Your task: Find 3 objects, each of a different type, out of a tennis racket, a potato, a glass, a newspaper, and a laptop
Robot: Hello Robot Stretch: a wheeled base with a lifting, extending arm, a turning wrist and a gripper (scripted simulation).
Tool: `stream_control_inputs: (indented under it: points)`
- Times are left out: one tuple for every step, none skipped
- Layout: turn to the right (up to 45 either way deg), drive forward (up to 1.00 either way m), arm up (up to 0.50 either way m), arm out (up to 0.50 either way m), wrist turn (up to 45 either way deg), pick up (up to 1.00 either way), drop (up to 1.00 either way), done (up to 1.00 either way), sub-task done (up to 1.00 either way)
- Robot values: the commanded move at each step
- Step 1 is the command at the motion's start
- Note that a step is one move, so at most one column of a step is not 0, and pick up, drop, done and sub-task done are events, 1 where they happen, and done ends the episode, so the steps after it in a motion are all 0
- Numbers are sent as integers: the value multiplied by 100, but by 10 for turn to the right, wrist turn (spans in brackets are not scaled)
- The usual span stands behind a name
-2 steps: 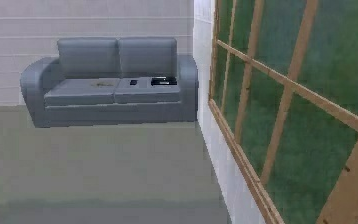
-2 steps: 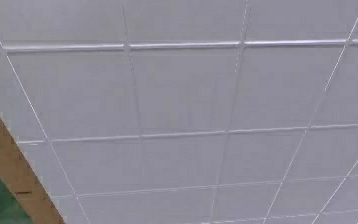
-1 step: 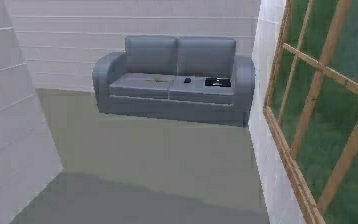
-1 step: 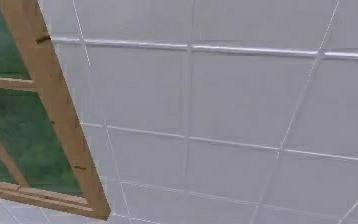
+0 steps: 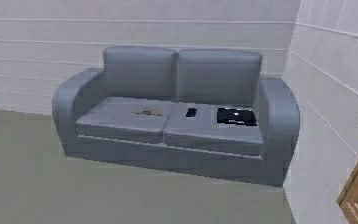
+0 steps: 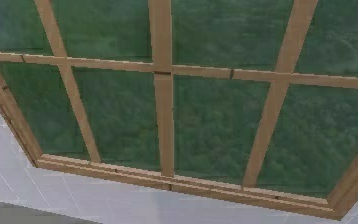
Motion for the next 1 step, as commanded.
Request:
stream_control_inputs:
  points:
    - [0, 80, 0, 0, 0, 0, 0, 0, 0]
